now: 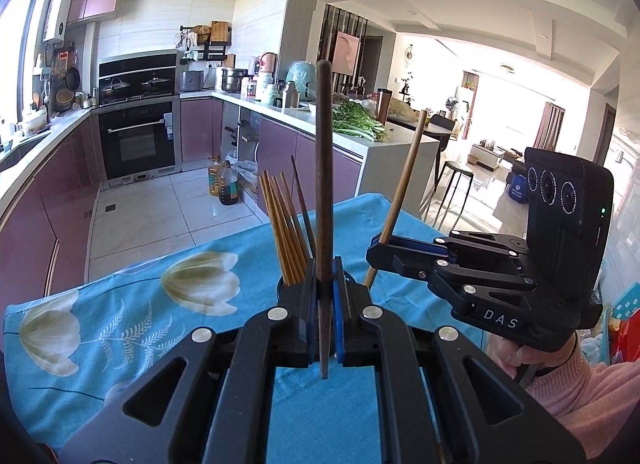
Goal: Organize utensils
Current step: 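Lower the chopsticks into the holder with both tools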
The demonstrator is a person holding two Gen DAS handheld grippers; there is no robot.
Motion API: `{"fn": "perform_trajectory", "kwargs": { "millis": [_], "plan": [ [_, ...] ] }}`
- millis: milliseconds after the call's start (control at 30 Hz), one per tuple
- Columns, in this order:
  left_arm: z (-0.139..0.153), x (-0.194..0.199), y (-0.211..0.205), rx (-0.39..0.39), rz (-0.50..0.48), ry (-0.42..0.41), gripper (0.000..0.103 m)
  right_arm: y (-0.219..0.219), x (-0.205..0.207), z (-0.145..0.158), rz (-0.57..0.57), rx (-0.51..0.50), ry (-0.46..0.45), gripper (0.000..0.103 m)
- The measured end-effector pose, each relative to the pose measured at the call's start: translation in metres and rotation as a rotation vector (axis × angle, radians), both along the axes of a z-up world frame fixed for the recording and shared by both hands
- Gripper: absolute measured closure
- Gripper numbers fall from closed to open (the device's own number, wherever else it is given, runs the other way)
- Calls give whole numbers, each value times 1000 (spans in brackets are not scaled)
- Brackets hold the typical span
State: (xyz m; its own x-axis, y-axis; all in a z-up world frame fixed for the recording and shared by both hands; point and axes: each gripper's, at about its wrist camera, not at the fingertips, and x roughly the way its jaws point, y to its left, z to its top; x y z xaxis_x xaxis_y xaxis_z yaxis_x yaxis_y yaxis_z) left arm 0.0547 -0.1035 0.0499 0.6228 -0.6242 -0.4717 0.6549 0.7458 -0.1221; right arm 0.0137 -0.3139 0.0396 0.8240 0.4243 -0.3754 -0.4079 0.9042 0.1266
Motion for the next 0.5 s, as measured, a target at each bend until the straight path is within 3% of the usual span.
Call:
{"fn": "perform_trajectory", "kwargs": {
  "millis": [500],
  "plan": [
    [26,-2,-7,-28,-16,-49,96,1,-3,13,2,-10,-41,97]
  ]
}}
